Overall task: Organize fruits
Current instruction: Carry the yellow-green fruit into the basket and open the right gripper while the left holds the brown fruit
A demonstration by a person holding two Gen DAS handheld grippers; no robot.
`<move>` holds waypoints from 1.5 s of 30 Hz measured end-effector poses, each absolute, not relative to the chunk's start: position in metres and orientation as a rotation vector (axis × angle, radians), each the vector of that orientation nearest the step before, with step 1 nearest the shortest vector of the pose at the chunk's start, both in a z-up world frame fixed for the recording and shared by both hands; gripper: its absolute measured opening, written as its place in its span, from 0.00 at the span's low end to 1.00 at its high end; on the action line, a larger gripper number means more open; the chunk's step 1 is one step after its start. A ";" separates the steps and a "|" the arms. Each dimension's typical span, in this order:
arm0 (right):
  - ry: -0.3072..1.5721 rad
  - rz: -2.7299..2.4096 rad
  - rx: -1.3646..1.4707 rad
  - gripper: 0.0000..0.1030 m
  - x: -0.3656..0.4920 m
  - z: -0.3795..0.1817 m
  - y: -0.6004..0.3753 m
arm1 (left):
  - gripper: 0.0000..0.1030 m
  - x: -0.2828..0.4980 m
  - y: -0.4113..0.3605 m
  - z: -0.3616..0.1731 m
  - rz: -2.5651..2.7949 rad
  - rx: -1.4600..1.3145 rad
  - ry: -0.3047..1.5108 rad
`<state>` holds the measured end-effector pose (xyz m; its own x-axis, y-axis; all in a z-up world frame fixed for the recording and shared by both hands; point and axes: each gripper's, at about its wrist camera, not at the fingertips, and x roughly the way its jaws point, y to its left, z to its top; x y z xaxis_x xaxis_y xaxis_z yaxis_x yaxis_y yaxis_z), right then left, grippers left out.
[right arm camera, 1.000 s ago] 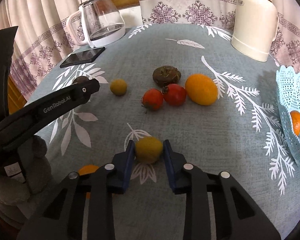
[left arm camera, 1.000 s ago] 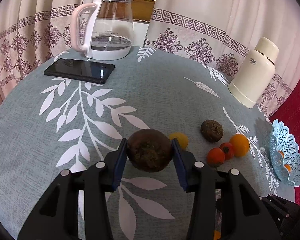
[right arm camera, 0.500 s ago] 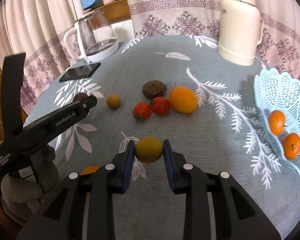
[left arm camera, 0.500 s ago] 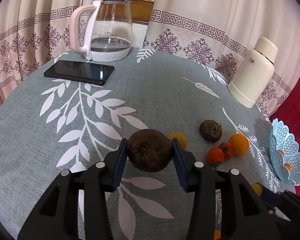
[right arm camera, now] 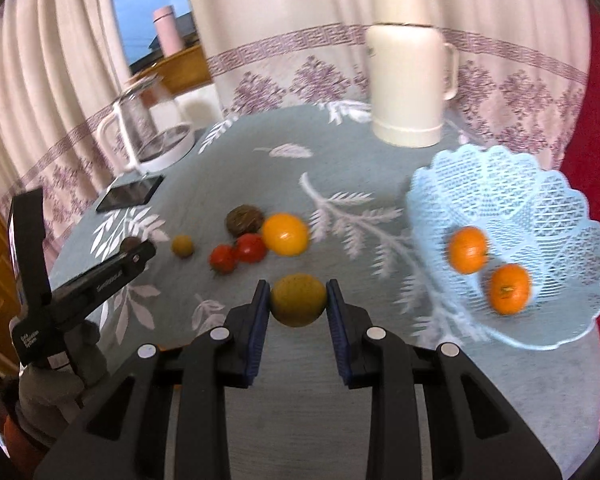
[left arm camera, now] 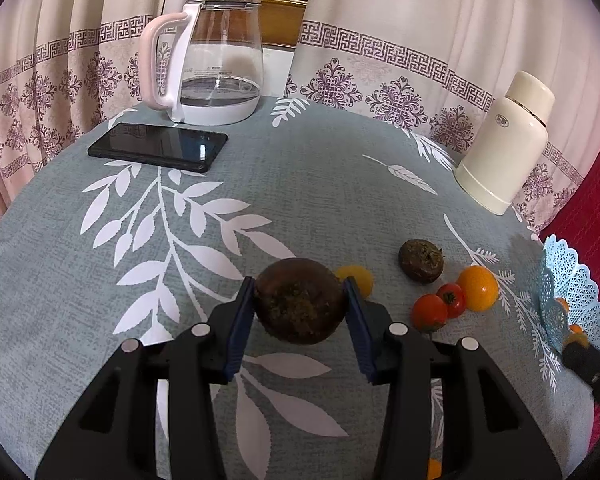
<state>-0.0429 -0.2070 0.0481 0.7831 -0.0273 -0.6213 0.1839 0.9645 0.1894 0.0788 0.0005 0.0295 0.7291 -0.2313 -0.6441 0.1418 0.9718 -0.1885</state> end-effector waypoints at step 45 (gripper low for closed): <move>0.527 -0.508 0.405 0.48 -0.137 0.053 -0.340 | 0.44 0.076 -0.001 0.034 -0.194 -0.114 0.713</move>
